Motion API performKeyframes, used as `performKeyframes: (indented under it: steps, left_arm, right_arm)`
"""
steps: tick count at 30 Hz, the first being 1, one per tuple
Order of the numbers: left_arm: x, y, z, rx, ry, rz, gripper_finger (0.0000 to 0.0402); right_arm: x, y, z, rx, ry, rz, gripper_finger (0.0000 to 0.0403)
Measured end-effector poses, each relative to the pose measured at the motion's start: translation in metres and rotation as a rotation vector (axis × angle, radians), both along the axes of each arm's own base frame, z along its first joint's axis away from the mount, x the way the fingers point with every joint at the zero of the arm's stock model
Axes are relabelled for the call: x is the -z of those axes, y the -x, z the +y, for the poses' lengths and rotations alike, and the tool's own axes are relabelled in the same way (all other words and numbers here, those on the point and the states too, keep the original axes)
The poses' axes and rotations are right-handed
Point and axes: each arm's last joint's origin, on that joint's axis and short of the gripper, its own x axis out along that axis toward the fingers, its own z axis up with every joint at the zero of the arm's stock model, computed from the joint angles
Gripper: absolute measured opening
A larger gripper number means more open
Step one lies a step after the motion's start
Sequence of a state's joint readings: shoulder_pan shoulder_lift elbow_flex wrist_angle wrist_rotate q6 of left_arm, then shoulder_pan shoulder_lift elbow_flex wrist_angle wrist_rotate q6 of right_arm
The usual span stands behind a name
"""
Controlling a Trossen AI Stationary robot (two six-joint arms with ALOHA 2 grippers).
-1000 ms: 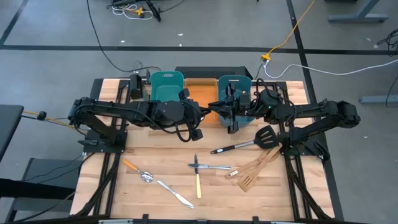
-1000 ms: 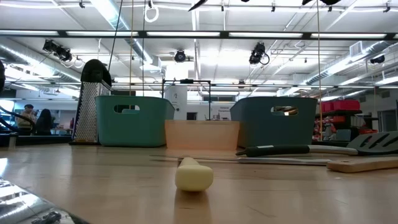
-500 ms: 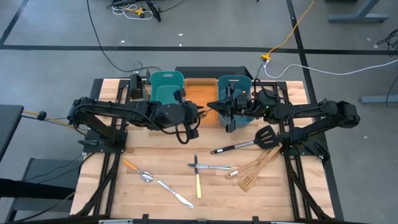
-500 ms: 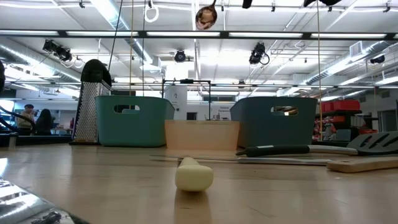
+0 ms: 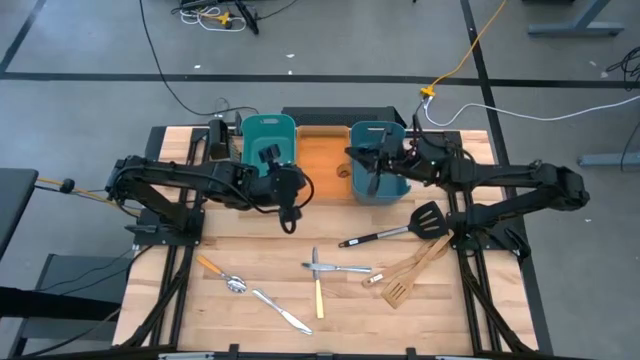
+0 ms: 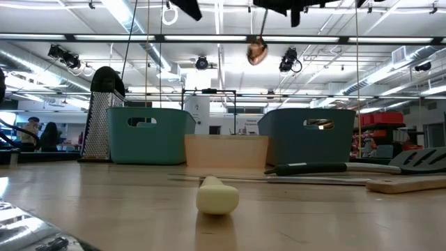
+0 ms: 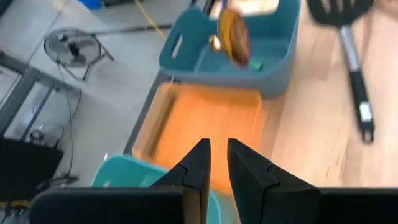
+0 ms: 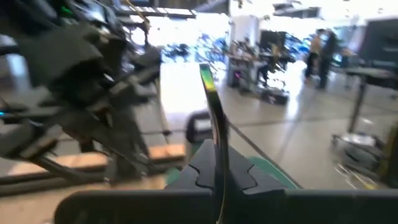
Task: Pick & Place Kitchen Items
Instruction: Put the blue and purple and green spoon into the dark blue bin
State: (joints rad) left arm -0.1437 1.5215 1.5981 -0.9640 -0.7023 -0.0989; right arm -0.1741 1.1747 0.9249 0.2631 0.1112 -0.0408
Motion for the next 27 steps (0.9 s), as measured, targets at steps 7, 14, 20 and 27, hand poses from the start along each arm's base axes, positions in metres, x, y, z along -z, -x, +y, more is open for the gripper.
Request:
performKeyframes:
  steps: [7, 14, 20, 27]
  left_arm:
    - [0.004, 0.005, 0.001, -0.028, 0.015, 0.048, 0.0059]
    - [0.006, 0.005, -0.001, 0.007, 0.061, 0.064, 0.0058]
    - [0.006, 0.005, -0.001, 0.011, 0.064, 0.065, 0.0058]
    - [0.006, 0.005, -0.001, 0.012, 0.062, 0.066, 0.0058]
  right_arm:
    - [0.007, 0.02, -0.027, 0.211, -0.092, 0.112, 0.0001]
    - [0.021, 0.031, -0.06, 0.341, -0.206, 0.195, 0.0001]
    - [0.036, 0.043, -0.089, 0.429, -0.328, 0.264, 0.0001]
    - [0.059, 0.045, -0.116, 0.448, -0.48, 0.322, 0.0001]
